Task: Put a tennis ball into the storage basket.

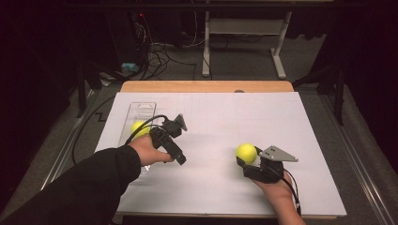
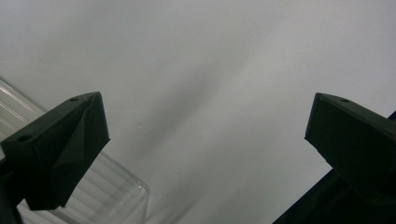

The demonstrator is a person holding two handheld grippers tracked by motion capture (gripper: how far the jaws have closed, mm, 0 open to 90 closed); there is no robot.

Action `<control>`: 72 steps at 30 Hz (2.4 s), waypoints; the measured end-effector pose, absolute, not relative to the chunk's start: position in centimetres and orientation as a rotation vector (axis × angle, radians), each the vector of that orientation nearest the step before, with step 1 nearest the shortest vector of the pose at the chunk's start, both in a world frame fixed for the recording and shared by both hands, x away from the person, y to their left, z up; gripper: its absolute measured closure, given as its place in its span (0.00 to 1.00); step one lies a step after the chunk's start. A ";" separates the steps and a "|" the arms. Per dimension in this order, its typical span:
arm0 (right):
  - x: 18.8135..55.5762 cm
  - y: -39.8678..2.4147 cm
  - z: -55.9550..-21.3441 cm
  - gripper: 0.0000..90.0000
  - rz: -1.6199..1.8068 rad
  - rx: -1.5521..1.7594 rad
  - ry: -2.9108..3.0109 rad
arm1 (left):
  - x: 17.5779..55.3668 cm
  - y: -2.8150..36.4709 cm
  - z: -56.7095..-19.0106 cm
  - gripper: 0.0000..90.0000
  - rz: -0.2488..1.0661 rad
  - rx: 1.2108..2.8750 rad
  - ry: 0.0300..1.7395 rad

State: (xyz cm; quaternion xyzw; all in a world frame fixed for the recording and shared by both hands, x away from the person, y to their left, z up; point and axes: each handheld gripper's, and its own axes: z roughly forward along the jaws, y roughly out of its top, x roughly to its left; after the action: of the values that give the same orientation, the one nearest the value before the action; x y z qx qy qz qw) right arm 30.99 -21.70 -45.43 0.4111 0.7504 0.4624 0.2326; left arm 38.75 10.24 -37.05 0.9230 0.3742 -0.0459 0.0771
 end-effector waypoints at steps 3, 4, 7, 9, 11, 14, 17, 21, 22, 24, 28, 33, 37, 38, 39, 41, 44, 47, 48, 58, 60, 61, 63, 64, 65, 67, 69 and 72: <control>30.7 -21.7 -45.2 0.30 1.288 1.111 2.041 | 38.7 10.2 -37.0 0.01 -0.133 2.765 1.118; 30.6 -21.7 -45.1 0.30 1.297 1.102 2.029 | 38.7 10.2 -37.0 0.01 -0.131 2.765 1.118; 30.3 -21.7 -44.8 0.30 1.316 1.089 2.001 | 38.7 10.2 -37.0 0.01 -0.131 2.763 1.121; 30.2 -21.7 -44.7 0.30 1.326 1.078 1.982 | 38.8 10.2 -37.0 0.01 -0.137 2.765 1.120; 30.1 -21.7 -44.6 0.30 1.335 1.079 1.970 | 38.8 10.2 -37.0 0.01 -0.137 2.765 1.119; 30.2 -21.6 -44.6 0.30 1.345 1.082 1.978 | 38.8 10.2 -36.9 0.01 -0.136 2.763 1.121; 30.3 -21.4 -44.7 0.30 1.338 1.078 1.999 | 38.7 10.3 -36.9 0.01 -0.135 2.763 1.122; 30.6 -20.9 -44.6 0.30 1.338 1.069 2.010 | 38.7 10.4 -36.7 0.01 -0.132 2.760 1.127; 30.6 -20.8 -44.5 0.30 1.341 1.064 2.009 | 38.7 10.4 -36.7 0.01 -0.132 2.761 1.128; 30.7 -20.6 -44.4 0.30 1.344 1.057 2.008 | 38.7 10.4 -36.7 0.00 -0.131 2.762 1.130; 30.8 -20.2 -44.1 0.30 1.348 1.047 2.004 | 38.8 10.4 -36.6 0.00 -0.125 2.758 1.124; 31.0 -19.7 -43.9 0.30 1.348 1.036 2.007 | 38.8 10.3 -36.8 0.00 -0.132 2.767 1.117; 31.2 -19.2 -43.8 0.30 1.353 1.025 2.011 | 38.8 10.2 -36.8 0.00 -0.134 2.760 1.115; 31.2 -19.0 -43.7 0.30 1.355 1.025 2.011 | 38.8 10.2 -36.8 0.00 -0.137 2.760 1.113; 31.3 -18.9 -43.6 0.30 1.355 1.019 2.012 | 38.8 10.2 -36.7 0.01 -0.144 2.763 1.111; 31.3 -18.6 -43.5 0.30 1.365 1.014 2.013 | 38.8 10.3 -36.7 0.00 -0.144 2.758 1.110; 31.3 -18.1 -43.4 0.30 1.368 1.008 2.016 | 38.8 10.4 -36.7 0.01 -0.137 2.749 1.116; 31.3 -17.8 -43.4 0.30 1.370 0.998 2.023 | 38.7 10.4 -36.6 0.01 -0.141 2.745 1.113; 31.2 -17.6 -43.5 0.30 1.370 0.992 2.025 | 38.7 10.4 -36.6 0.01 -0.142 2.742 1.114; 30.3 -16.2 -43.9 0.30 1.376 0.940 2.060 | 38.4 9.9 -36.5 0.00 -0.154 2.748 1.091; 30.2 -16.0 -44.3 0.30 1.371 0.942 2.075 | 38.3 9.8 -36.5 0.01 -0.155 2.749 1.085; 30.2 -15.9 -44.5 0.30 1.365 0.943 2.084 | 38.3 9.8 -36.5 0.01 -0.152 2.751 1.084; 30.1 -15.6 -44.9 0.30 1.354 0.941 2.098 | 38.2 9.7 -36.3 0.01 -0.148 2.758 1.074; 30.0 -15.5 -45.1 0.30 1.347 0.937 2.107 | 38.2 9.6 -36.3 0.01 -0.149 2.749 1.074; 29.9 -15.4 -45.2 0.30 1.341 0.935 2.114 | 38.2 9.6 -36.2 0.00 -0.146 2.748 1.071; 29.8 -15.2 -45.5 0.30 1.331 0.936 2.124 | 38.1 9.5 -35.9 0.00 -0.148 2.743 1.058; 29.8 -15.1 -45.7 0.30 1.329 0.936 2.135 | 38.1 9.4 -35.5 0.01 -0.146 2.734 1.053; 29.8 -14.8 -46.1 0.30 1.317 0.929 2.150 | 38.0 9.1 -35.2 0.00 -0.140 2.731 1.043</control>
State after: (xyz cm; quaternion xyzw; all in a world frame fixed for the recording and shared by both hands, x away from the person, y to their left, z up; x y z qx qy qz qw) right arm 29.79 -14.83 -46.05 0.3370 0.7795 0.4775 0.2253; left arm 38.01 9.15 -35.25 0.9277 0.3544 -0.0475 0.1073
